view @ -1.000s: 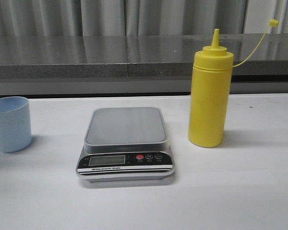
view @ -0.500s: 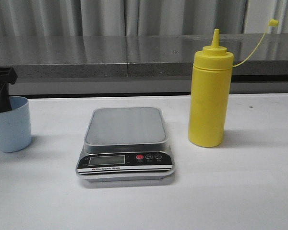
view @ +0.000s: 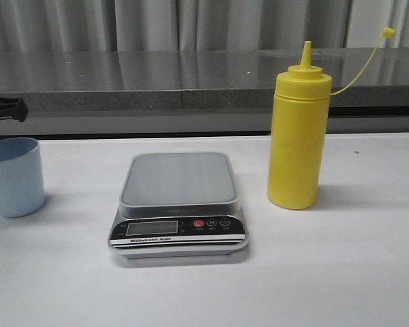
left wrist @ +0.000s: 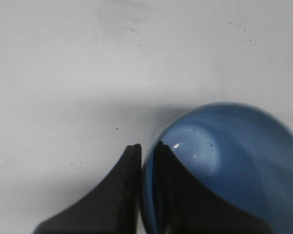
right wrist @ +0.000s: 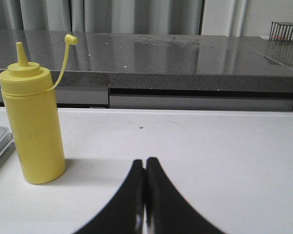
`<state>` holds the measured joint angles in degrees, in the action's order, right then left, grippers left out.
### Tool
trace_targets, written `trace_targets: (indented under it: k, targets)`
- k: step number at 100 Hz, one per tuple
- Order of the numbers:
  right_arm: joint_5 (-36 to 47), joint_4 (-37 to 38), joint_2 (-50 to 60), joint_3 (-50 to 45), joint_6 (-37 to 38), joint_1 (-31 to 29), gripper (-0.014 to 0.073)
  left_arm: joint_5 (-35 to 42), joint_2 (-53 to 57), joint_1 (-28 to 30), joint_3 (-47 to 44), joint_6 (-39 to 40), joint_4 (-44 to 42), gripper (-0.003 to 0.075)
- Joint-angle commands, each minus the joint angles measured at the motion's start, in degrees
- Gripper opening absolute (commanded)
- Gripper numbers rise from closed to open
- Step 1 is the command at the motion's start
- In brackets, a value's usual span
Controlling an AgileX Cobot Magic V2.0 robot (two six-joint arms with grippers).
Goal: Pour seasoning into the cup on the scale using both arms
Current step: 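Grasp the light blue cup with the left gripper, then lift the cup and lower it onto the scale with the left gripper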
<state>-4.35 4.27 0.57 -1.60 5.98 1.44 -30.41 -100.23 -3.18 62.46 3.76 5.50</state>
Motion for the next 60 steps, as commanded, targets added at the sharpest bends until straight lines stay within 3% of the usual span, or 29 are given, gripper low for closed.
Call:
trace_targets:
  k: [1,33,44,60]
  targets:
    - [4.7,0.6,1.1,1.2,0.0,-0.3,-0.0067,2.0,2.7,-0.3,1.8,0.5,1.1,-0.0020]
    - [4.7,0.6,1.1,1.2,0.0,-0.3,-0.0067,-11.4,6.7,-0.9,10.8,-0.4,1.7,-0.0020]
    - [4.7,0.6,1.1,1.2,0.0,-0.3,-0.0067,-16.6,6.7,-3.5,15.9,-3.0,1.9,-0.0020]
    - [4.7,0.6,1.1,1.2,0.0,-0.3,-0.0067,-17.7,6.6,-9.6,20.8,-3.0,1.9,-0.0020]
